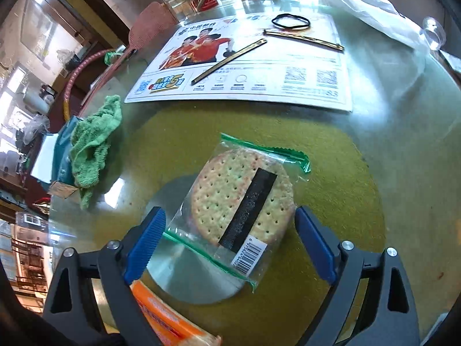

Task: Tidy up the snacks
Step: 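Grasp the round cracker in the green-edged bag with right gripper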

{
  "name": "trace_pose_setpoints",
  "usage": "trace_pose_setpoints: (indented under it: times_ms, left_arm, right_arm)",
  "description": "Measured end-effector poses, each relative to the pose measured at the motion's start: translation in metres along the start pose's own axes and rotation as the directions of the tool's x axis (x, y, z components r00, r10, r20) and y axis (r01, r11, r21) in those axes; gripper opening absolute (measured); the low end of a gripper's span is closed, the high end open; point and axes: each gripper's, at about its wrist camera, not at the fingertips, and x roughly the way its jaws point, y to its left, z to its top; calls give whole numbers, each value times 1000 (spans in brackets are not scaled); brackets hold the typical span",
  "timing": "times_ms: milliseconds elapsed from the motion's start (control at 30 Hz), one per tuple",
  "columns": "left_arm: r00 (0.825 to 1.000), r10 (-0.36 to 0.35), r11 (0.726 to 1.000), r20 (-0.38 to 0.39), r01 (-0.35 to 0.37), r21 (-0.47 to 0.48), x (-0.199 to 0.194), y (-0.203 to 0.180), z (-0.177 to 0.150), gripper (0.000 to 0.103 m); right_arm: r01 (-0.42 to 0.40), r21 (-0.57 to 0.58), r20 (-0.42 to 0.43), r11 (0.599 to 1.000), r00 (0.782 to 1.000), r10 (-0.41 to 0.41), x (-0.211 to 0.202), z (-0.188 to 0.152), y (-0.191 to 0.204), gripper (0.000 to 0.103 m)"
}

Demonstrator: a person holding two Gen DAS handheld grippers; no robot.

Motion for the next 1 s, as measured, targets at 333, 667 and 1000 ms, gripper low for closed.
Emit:
trace_pose_setpoints:
  times_ms: [333, 667, 1000]
  left_arm:
    - [999, 30, 999, -11, -30, 17, 0, -10, -4, 78]
    - [996, -14, 999, -83, 17, 31, 25, -45, -13, 78]
    - [980, 113, 986, -165, -131, -105, 112, -54, 21, 78]
  right_arm:
    - [207, -189, 51, 960, 978, -201, 15, -5, 21, 90]
    - [48, -267, 41, 963, 998, -39, -43, -71, -62, 76]
    - [-33, -333, 66, 942, 996, 58, -118, -202, -136, 73]
